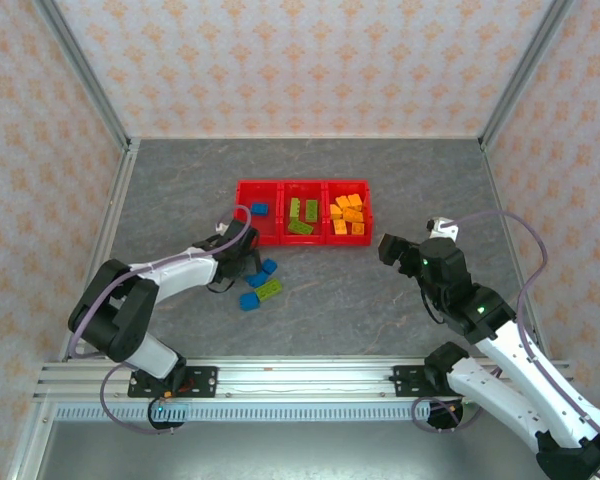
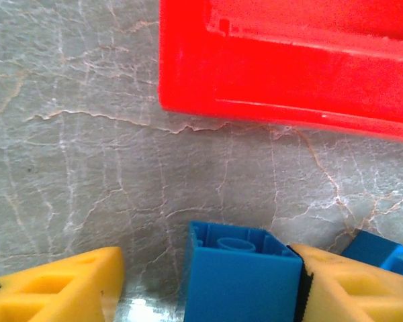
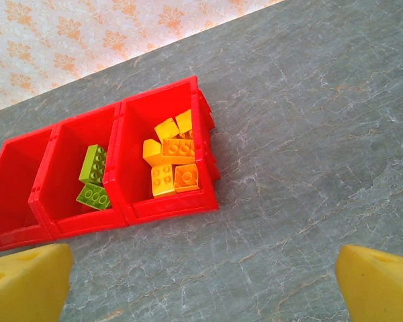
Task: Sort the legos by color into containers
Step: Pick up the lego from the center of the table, then place the lego in the container.
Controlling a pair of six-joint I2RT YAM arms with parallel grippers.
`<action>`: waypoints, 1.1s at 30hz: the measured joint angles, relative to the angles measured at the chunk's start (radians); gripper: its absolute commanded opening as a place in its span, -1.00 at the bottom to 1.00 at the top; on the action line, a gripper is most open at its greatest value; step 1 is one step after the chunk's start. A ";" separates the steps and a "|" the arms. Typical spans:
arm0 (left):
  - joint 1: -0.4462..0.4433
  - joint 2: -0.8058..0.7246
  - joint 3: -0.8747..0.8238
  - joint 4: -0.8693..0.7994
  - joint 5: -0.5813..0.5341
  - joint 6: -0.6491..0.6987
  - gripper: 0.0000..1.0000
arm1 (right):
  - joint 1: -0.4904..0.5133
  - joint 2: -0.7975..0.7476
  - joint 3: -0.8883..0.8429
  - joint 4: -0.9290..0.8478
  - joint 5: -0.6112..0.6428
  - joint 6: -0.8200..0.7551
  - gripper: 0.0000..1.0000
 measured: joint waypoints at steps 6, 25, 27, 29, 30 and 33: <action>0.007 0.026 0.000 0.044 0.016 0.002 -0.13 | 0.000 0.000 0.000 0.000 0.000 0.000 0.99; 0.006 -0.294 0.090 -0.026 -0.088 0.018 -0.36 | 0.000 0.025 -0.002 0.000 0.000 0.000 0.99; 0.006 -0.223 0.184 -0.041 -0.103 0.030 -0.35 | 0.000 0.025 -0.002 0.000 0.001 0.000 0.99; 0.006 -0.136 0.275 -0.050 -0.113 0.039 -0.35 | 0.000 0.025 -0.002 0.000 0.001 0.000 0.99; 0.006 -0.085 0.323 -0.051 -0.117 0.046 -0.35 | 0.000 0.024 -0.002 0.000 0.001 0.000 0.99; 0.006 0.037 0.406 -0.051 -0.118 0.054 -0.36 | 0.000 0.024 -0.002 0.000 0.001 0.000 0.99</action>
